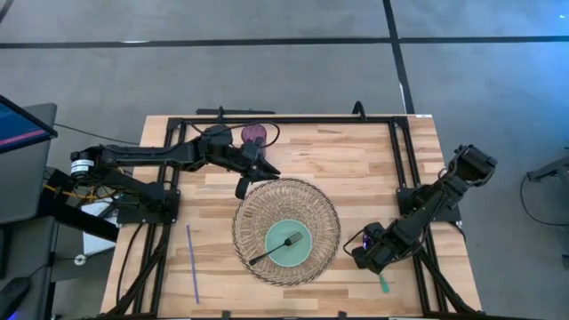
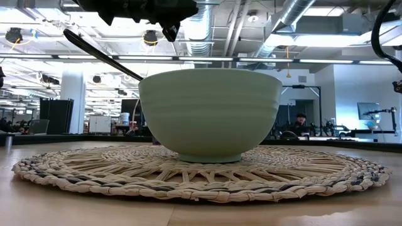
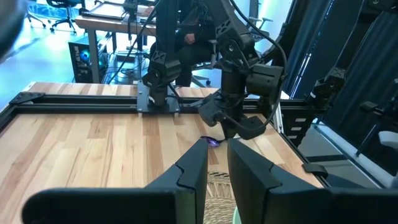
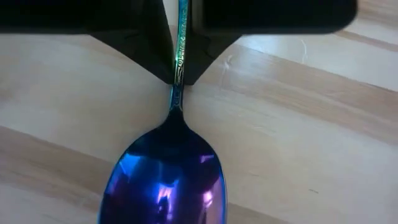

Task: Pick & Place Utensil
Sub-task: Put the purple spoon into the light green bowl on the woven mat

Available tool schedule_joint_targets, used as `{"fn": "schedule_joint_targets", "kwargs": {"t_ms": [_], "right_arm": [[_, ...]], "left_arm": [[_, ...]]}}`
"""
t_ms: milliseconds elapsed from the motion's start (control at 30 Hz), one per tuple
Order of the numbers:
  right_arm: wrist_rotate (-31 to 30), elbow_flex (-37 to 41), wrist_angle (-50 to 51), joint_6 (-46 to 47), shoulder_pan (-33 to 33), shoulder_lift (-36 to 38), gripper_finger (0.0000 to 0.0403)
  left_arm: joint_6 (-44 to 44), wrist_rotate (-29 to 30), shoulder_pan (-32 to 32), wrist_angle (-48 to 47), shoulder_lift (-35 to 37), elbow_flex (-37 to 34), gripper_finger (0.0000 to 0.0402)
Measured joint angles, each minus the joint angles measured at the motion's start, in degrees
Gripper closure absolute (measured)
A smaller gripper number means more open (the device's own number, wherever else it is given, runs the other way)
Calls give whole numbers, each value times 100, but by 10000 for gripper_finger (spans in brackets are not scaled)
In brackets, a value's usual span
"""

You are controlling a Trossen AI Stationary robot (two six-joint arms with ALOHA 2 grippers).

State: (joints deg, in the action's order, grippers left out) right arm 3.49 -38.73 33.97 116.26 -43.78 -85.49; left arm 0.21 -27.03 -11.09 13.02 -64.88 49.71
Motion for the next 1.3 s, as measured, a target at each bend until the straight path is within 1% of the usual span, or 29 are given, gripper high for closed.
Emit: {"fn": "schedule_joint_targets", "kwargs": {"t_ms": [133,300,433,600,733,800,900,1033,1067,1200,1300], "right_arm": [[-100,-58,30,-375,6,37,396],[-185,-389,104,-517,133,206,390],[-423,-782,97,-1234,386,226,398],[-435,-1434,89,-2488,946,221,397],[-331,-1861,-59,-3427,1488,221,400],[-92,-1995,-177,-3712,1793,214,400],[528,-2097,-524,-4197,2238,50,401],[1592,-2358,-965,-4619,2731,-340,402],[1874,-2459,-932,-4717,2829,-449,402],[2781,-2822,-933,-4811,3153,-898,402],[3368,-2975,-953,-4668,3353,-1203,402]], "left_arm": [[0,0,0,-12,0,0,339],[-1,-2,0,-13,0,0,339],[-1,-2,0,-13,0,0,339],[-1,-2,0,-59,0,2,339],[-1,-4,0,-101,0,-68,339],[-3,-2,0,-130,-1,-174,339],[-3,-2,2,-124,-2,-289,339],[-3,-2,2,-125,-2,-361,339],[-3,-3,2,-118,-2,-361,339],[-3,-2,2,-105,-2,-361,339],[-3,0,2,-105,-2,-361,339]]}}
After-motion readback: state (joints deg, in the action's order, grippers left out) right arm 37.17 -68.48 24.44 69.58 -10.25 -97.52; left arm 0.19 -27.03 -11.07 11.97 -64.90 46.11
